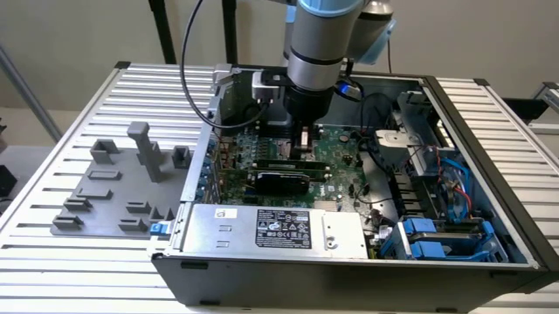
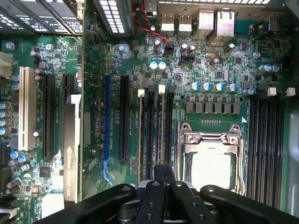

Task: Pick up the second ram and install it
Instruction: 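Press down the second ram until it locks into place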

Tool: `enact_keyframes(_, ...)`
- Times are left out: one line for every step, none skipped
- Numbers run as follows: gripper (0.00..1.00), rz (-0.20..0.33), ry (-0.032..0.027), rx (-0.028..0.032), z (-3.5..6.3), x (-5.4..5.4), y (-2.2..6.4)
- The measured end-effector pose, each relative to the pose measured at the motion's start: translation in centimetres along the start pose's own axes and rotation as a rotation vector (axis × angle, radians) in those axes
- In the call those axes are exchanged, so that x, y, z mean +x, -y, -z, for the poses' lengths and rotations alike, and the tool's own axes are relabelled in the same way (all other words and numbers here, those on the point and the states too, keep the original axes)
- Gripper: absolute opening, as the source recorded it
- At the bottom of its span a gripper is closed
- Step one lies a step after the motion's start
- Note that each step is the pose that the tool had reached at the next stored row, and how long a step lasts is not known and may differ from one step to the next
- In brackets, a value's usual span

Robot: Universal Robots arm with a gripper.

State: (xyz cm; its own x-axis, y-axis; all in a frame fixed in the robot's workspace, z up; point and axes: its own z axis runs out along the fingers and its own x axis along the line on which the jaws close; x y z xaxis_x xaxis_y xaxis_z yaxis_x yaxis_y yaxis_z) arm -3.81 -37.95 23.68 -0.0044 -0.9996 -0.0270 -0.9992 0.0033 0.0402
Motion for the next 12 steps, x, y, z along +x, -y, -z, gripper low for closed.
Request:
enact_keyframes(0.00,0.000,0.0000,0.0001,-0.12,0.0,0.00)
enact_keyframes(0.00,0.000,0.0000,0.0003,-0.25,0.0,0.00)
enact_keyframes(0.00,0.000,-0.0001,0.0003,-0.36,-0.1,0.01)
enact_keyframes(0.00,0.000,-0.0001,0.0005,-0.49,-0.1,0.01)
enact_keyframes(0.00,0.000,-0.0004,0.0007,-0.61,-0.1,0.01)
enact_keyframes(0.00,0.000,-0.0011,0.0008,-0.71,0.0,0.01)
enact_keyframes(0.00,0.000,-0.0016,0.0010,-0.83,0.0,0.00)
enact_keyframes(0.00,0.000,-0.0008,0.0015,-1.00,0.0,0.00)
enact_keyframes(0.00,0.000,-0.0010,0.0020,-1.14,0.0,-0.01)
enact_keyframes(0.00,0.000,-0.0012,0.0024,-1.26,0.0,-0.03)
enact_keyframes(0.00,0.000,-0.0007,0.0028,-1.32,0.0,-0.04)
enact_keyframes(0.00,0.000,-0.0004,0.0032,-1.33,0.0,-0.06)
